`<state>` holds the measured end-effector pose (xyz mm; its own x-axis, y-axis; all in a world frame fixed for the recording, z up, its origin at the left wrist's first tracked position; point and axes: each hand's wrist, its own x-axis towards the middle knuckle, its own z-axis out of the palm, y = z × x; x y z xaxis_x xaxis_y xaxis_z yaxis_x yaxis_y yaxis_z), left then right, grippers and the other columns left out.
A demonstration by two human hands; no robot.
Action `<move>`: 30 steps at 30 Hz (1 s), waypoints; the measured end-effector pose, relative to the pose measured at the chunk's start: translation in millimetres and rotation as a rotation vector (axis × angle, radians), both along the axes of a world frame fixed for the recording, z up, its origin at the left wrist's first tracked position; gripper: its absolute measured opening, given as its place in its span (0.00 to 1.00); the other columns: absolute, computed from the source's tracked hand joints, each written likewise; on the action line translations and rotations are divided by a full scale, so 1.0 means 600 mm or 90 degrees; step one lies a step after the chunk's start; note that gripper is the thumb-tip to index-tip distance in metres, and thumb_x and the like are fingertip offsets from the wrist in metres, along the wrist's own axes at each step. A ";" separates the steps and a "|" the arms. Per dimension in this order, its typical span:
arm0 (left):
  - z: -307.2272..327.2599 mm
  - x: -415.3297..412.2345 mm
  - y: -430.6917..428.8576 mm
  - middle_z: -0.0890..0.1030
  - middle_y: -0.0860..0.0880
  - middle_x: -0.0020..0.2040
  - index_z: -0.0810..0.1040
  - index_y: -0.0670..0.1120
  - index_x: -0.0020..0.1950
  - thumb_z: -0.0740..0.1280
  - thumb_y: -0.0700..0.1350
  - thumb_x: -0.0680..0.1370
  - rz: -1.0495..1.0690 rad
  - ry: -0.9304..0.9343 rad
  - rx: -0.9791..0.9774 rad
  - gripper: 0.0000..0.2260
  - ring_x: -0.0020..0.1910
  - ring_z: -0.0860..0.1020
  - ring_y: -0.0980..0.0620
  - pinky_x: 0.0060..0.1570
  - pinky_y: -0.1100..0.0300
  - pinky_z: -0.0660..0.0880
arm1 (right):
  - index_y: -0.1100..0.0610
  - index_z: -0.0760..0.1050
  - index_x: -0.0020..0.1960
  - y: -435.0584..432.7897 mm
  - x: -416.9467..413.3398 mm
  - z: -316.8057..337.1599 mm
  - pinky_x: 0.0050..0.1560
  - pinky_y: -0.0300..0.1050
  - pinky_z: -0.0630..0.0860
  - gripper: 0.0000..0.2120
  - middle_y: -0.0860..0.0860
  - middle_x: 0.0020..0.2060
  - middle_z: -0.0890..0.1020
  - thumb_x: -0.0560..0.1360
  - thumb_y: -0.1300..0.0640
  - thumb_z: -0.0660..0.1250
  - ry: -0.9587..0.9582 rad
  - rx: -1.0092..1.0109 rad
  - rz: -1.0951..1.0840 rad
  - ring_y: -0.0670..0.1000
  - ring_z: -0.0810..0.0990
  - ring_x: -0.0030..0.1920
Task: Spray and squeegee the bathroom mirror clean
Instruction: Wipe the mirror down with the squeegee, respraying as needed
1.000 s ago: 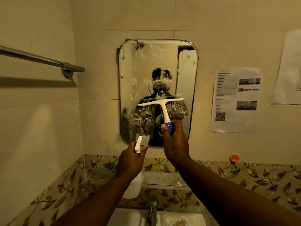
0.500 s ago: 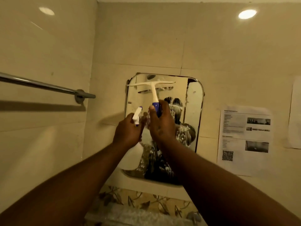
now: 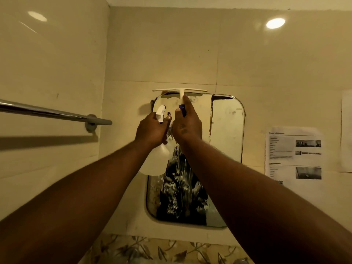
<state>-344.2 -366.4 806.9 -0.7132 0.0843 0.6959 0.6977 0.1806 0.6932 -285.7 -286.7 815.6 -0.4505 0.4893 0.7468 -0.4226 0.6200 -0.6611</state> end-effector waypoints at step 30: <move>-0.085 -0.029 -0.018 0.82 0.41 0.60 0.75 0.43 0.67 0.63 0.55 0.82 -0.044 -0.034 -0.106 0.20 0.55 0.81 0.39 0.52 0.52 0.76 | 0.38 0.57 0.79 -0.061 -0.030 -0.093 0.69 0.56 0.70 0.24 0.50 0.73 0.72 0.84 0.51 0.56 -0.053 -0.072 -0.090 0.54 0.73 0.70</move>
